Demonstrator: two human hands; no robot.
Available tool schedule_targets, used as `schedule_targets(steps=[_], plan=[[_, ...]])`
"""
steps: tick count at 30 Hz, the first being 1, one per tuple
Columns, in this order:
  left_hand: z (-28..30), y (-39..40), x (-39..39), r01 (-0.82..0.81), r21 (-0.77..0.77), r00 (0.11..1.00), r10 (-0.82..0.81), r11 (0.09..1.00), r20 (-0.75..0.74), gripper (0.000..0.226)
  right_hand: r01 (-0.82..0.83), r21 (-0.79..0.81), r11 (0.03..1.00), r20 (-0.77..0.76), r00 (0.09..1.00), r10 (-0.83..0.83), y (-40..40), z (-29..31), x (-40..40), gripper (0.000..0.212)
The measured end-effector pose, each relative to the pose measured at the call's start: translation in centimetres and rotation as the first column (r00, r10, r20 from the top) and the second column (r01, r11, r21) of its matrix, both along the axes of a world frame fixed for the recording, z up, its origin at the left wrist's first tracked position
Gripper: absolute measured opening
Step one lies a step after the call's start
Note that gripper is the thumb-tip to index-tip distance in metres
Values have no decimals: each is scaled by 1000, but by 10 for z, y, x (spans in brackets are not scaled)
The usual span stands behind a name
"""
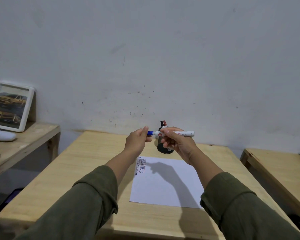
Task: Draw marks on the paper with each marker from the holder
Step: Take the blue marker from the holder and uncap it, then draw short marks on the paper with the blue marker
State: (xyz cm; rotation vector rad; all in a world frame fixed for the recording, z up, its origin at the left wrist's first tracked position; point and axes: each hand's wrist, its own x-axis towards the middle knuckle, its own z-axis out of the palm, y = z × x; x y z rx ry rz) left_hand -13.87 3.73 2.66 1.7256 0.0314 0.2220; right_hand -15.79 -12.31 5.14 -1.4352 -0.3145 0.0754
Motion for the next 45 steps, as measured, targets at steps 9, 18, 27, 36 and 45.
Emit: schedule_targets(steps=[9,18,27,36,45], plan=[[-4,13,-3,85,-185,996,-78,979,42,14,15,28,1000,-38,999,-14,2,-7,-1,14],[-23,51,-9,-145,-292,988,124,946,-88,11,47,93,995,-86,996,-39,2,-27,-4,15],[-55,76,-22,-214,-88,968,199,973,-153,33,69,96,993,-134,989,-56,16,-54,-3,15],[-71,73,-22,-189,112,970,203,976,-132,29,95,88,992,-171,982,-79,25,-62,0,16],[-94,72,-10,-87,225,979,125,970,-160,36,113,41,993,-188,977,-103,23,-68,5,16]])
